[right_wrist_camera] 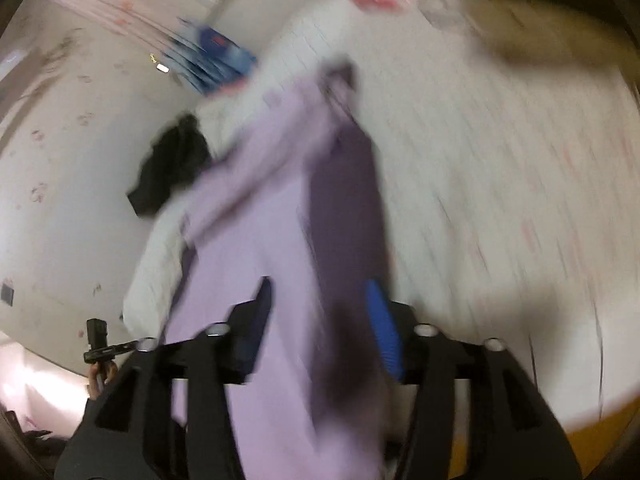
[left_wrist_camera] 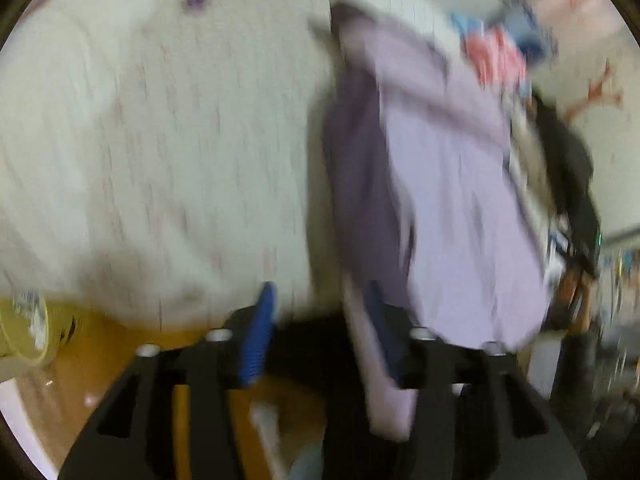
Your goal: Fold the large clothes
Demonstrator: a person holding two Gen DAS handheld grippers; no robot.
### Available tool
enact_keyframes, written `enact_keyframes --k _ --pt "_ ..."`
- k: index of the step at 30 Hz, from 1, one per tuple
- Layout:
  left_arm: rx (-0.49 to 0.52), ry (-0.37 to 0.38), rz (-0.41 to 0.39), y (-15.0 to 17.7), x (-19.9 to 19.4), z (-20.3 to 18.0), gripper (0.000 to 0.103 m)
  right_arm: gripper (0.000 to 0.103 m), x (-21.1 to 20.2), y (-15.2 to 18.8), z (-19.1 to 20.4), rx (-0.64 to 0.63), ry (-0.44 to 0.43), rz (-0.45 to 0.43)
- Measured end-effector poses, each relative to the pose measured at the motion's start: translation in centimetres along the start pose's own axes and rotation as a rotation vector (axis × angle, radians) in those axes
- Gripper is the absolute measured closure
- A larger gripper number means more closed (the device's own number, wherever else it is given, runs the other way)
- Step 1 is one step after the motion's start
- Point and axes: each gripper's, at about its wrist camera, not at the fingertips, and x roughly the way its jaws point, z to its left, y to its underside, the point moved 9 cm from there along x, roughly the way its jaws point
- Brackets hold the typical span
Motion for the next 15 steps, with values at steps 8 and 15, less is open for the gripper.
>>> enact_keyframes --k 8,15 --pt "0.028 0.093 -0.316 -18.2 6.1 -8.6 0.022 0.034 15.2 -14.8 5.1 -0.236 0.286 -0.115" --pt "0.039 0.037 -0.282 -26.6 19.4 -11.4 0.022 0.029 27.3 -15.6 -4.0 -0.137 0.527 0.071"
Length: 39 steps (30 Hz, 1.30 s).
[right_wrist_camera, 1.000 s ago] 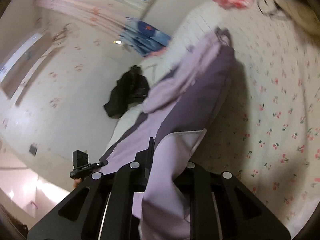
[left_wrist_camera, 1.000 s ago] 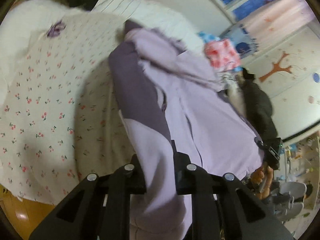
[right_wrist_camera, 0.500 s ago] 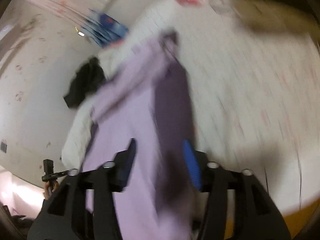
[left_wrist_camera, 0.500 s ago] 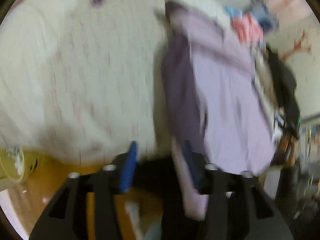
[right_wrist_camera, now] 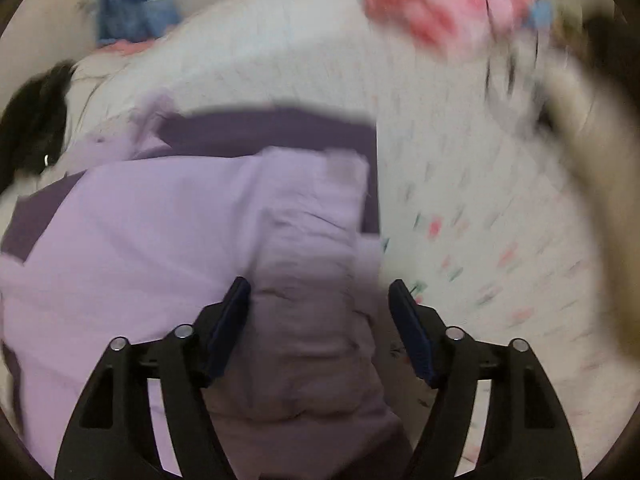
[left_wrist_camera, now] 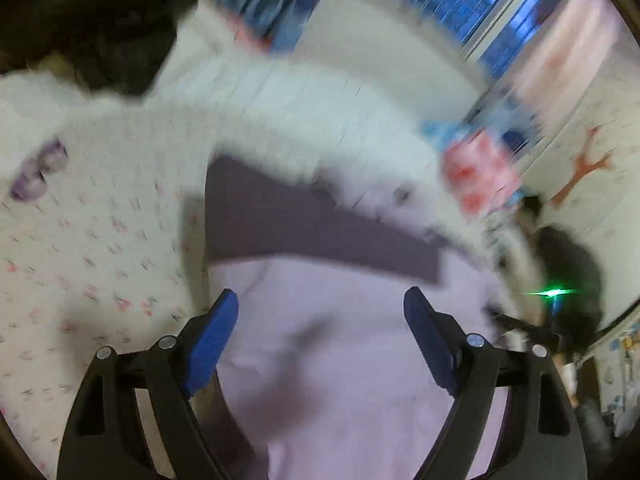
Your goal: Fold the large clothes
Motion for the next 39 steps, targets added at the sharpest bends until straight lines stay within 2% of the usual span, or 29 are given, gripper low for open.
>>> enact_keyframes --k 1,2,4,6,7,8,9,10,11,12,15,17,19,21,24,26,28,30,33,35,36,39 --pt "-0.013 -0.073 0.109 1.2 3.3 1.4 0.021 0.028 0.3 0.0 -0.7 0.068 -0.064 0.009" --pt "-0.015 -0.124 0.176 2.4 5.5 2.6 0.018 0.027 0.1 -0.1 -0.8 0.089 -0.099 0.009" --pt "-0.019 -0.132 0.168 2.6 5.8 3.3 0.013 0.027 -1.3 -0.1 -1.0 0.082 -0.117 -0.009" --pt "-0.074 -0.103 0.140 2.4 4.2 3.3 0.013 0.027 -3.1 -0.3 -1.3 0.054 -0.091 -0.073" --pt "-0.067 -0.104 0.120 2.3 3.9 3.3 0.011 0.024 -3.0 -0.1 -1.5 0.032 -0.072 -0.074" --pt "-0.028 -0.157 0.143 2.7 4.5 4.0 0.008 0.019 -1.8 0.4 -1.8 0.028 -0.067 -0.038" --pt "-0.036 -0.161 0.185 3.2 5.3 4.4 0.006 0.019 -0.7 0.8 -2.1 0.063 -0.090 0.015" --pt "-0.103 -0.128 0.218 3.7 5.5 4.8 0.007 0.019 -1.0 0.8 -2.3 0.112 -0.118 0.022" --pt "-0.148 -0.113 0.217 3.7 4.9 4.9 0.007 0.020 -1.7 0.7 -2.4 0.142 -0.145 0.017" --pt "-0.169 -0.099 0.198 3.7 3.8 4.8 0.007 0.020 -3.2 0.6 -1.9 0.159 -0.217 -0.011" --pt "-0.066 -0.051 0.162 5.5 -0.5 2.8 0.007 0.020 -6.7 2.2 -1.4 0.137 -0.338 -0.045" --pt "-0.031 -0.012 0.135 7.5 -2.7 2.4 0.007 0.019 -9.4 5.2 -1.8 0.133 -0.421 -0.039" --pt "-0.014 -0.001 0.144 10.6 -5.5 3.3 0.007 0.019 -11.5 9.3 -3.3 0.133 -0.440 -0.007" --pt "-0.041 0.046 0.173 13.9 -8.6 5.4 0.007 0.019 -12.8 13.3 -4.9 0.138 -0.480 0.039" --pt "-0.068 0.026 0.200 19.1 -12.4 8.3 0.007 0.019 -13.9 19.5 -8.0 0.183 -0.504 0.120" --pt "-0.103 0.038 0.231 22.0 -14.1 10.3 0.007 0.019 -15.0 23.1 -9.2 0.200 -0.552 0.158" --pt "-0.187 0.138 0.291 25.4 -15.6 11.3 0.007 0.017 -16.4 26.2 -9.5 0.226 -0.654 0.193" --pt "-0.246 0.245 0.338 28.2 -16.6 11.4 0.007 0.014 -17.2 28.1 -9.5 0.236 -0.713 0.222" --pt "-0.291 0.404 0.392 31.3 -17.1 10.0 0.007 0.012 -17.8 30.7 -8.7 0.243 -0.819 0.293" --pt "-0.289 0.471 0.408 32.5 -16.9 8.6 0.007 0.012 -17.9 31.8 -8.4 0.244 -0.849 0.331" --pt "-0.274 0.495 0.414 33.0 -17.0 7.6 0.007 0.012 -18.0 32.3 -8.0 0.241 -0.873 0.346" --pt "-0.232 0.441 0.411 33.5 -16.6 6.1 0.007 0.012 -18.8 32.7 -7.1 0.225 -0.925 0.351"
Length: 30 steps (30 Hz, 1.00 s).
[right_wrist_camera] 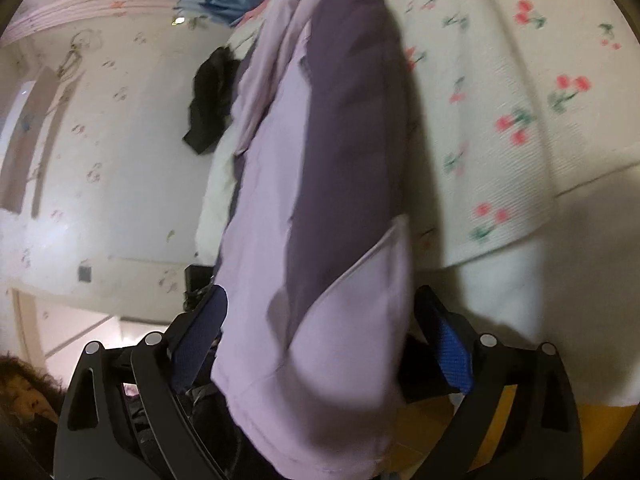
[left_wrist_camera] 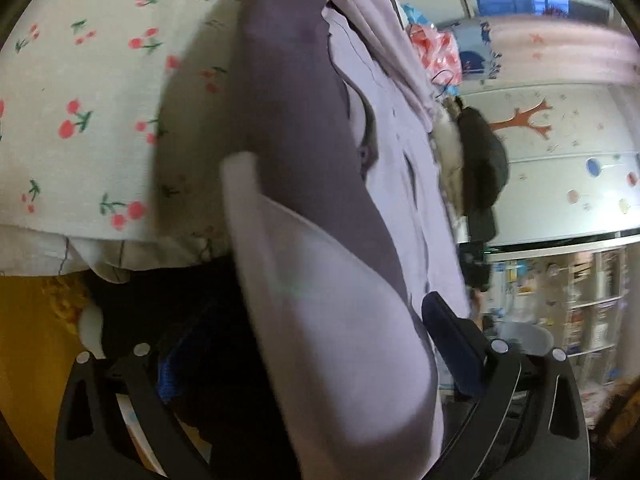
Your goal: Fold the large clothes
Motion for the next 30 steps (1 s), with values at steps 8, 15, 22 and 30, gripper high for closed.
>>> enact_keyframes --k 8,15,22,30 --pt "0.001 -0.136 -0.019 0.0 0.5 -0.9 0.045 0.080 0.9 0.9 1.5 -0.055 -0.022 -0.057" --pt "0.080 -0.091 -0.079 -0.6 -1.4 -5.5 0.088 0.087 -0.7 0.3 6.5 -0.165 -0.057 -0.144" --pt "0.199 -0.078 -0.124 1.4 -7.2 -9.5 0.088 0.079 -2.3 4.1 10.5 -0.258 -0.087 -0.047" --pt "0.038 0.060 0.020 3.9 -4.4 -0.3 0.051 0.028 -0.8 7.9 0.6 -0.010 -0.118 0.019"
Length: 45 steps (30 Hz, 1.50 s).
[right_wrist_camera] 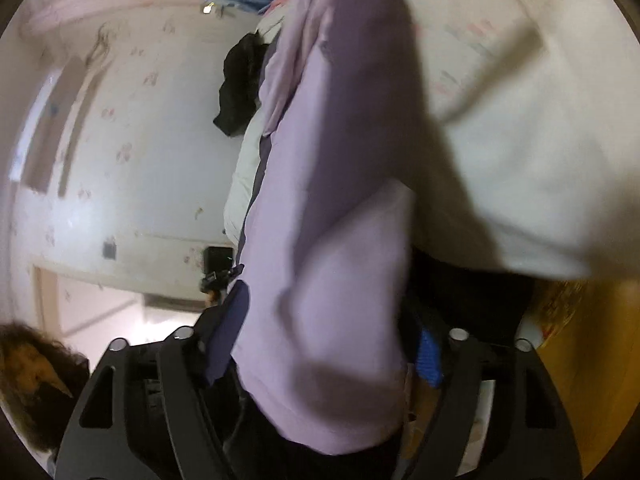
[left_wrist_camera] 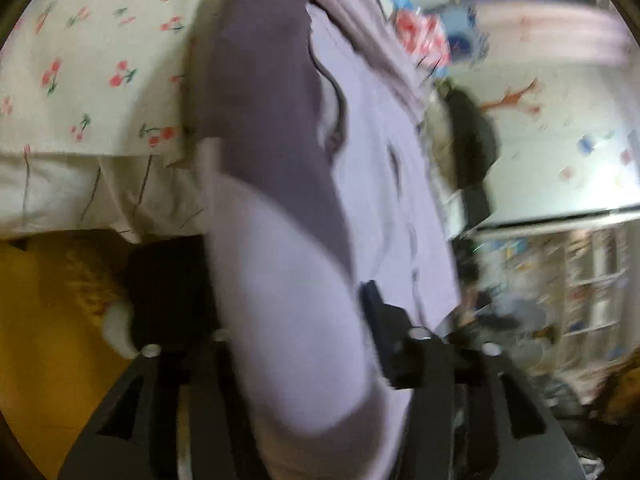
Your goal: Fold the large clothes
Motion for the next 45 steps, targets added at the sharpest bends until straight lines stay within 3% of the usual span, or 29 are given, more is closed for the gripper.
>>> enact_keyframes --k 4,7,9,11,12,13,14,16,18,21,23,25,26,28,30,32,34,36,39,42,45 --pt "-0.004 0.064 -0.014 0.1 0.4 -0.5 0.025 0.023 0.7 0.9 0.4 -0.009 -0.076 -0.002" --pt "0.009 0.053 -0.014 0.0 1.2 -1.3 0.019 0.023 1.4 0.3 1.1 -0.017 -0.125 -0.038" --pt "-0.034 0.010 -0.030 -0.3 1.6 -0.6 0.019 0.034 2.2 -0.1 1.0 -0.033 -0.116 -0.068" --pt "-0.092 -0.060 -0.065 -0.4 1.9 1.0 0.020 0.066 3.2 0.0 0.7 -0.045 -0.096 -0.073" --pt "-0.120 -0.087 -0.089 -0.4 1.7 1.8 0.028 0.068 3.5 0.1 0.7 -0.061 -0.092 -0.084" --pt "-0.127 -0.071 -0.100 -0.5 1.6 1.9 0.051 0.075 3.5 0.2 1.0 -0.076 -0.096 -0.096" --pt "-0.123 -0.034 -0.104 -0.3 1.5 1.4 0.064 0.079 3.5 0.3 1.5 -0.093 -0.099 -0.107" --pt "-0.053 -0.064 -0.127 -0.2 0.9 0.1 0.083 0.080 2.7 0.4 3.1 -0.137 -0.129 -0.130" --pt "0.033 -0.041 -0.144 0.0 0.0 -2.7 0.086 0.080 1.9 0.4 4.9 -0.172 -0.162 -0.136" --pt "0.134 -0.052 -0.133 0.5 -0.8 -4.9 0.086 0.067 1.8 0.5 5.4 -0.173 -0.139 -0.093" --pt "0.148 -0.099 -0.108 0.3 -0.5 -4.0 0.077 0.038 2.5 0.8 4.0 -0.144 -0.105 -0.047" --pt "0.106 -0.122 -0.052 0.6 0.8 -2.4 0.033 0.025 3.1 1.1 2.3 -0.103 -0.077 -0.023" --pt "0.091 -0.132 -0.049 0.7 1.2 -1.9 0.027 0.025 3.3 1.3 1.6 -0.086 -0.077 -0.014" --pt "0.054 -0.109 -0.045 0.6 2.0 -1.1 0.026 0.025 3.9 1.8 0.8 -0.060 -0.111 -0.005" --pt "0.023 -0.087 -0.063 0.6 2.2 -1.0 0.026 0.034 4.4 2.3 1.3 -0.081 -0.129 -0.006" --pt "0.011 -0.089 -0.093 0.2 2.0 -0.9 0.036 0.062 4.6 2.4 2.1 -0.118 -0.138 -0.022" --pt "0.001 -0.103 -0.120 -0.1 1.2 -1.1 0.068 0.070 3.9 2.0 3.5 -0.174 -0.142 -0.079" --pt "0.039 -0.125 -0.161 -0.6 0.1 -2.7 0.082 0.075 3.0 1.6 5.2 -0.223 -0.155 -0.118" --pt "0.107 -0.114 -0.209 -0.9 -1.7 -6.1 0.088 0.077 2.1 1.0 8.3 -0.296 -0.160 -0.146" --pt "0.183 -0.035 -0.253 -0.3 -3.8 -10.1 0.088 0.077 1.3 1.3 11.8 -0.363 -0.188 -0.155" --pt "0.264 -0.012 -0.232 1.3 -4.9 -11.9 0.088 0.077 -0.2 2.3 13.7 -0.394 -0.255 -0.159"
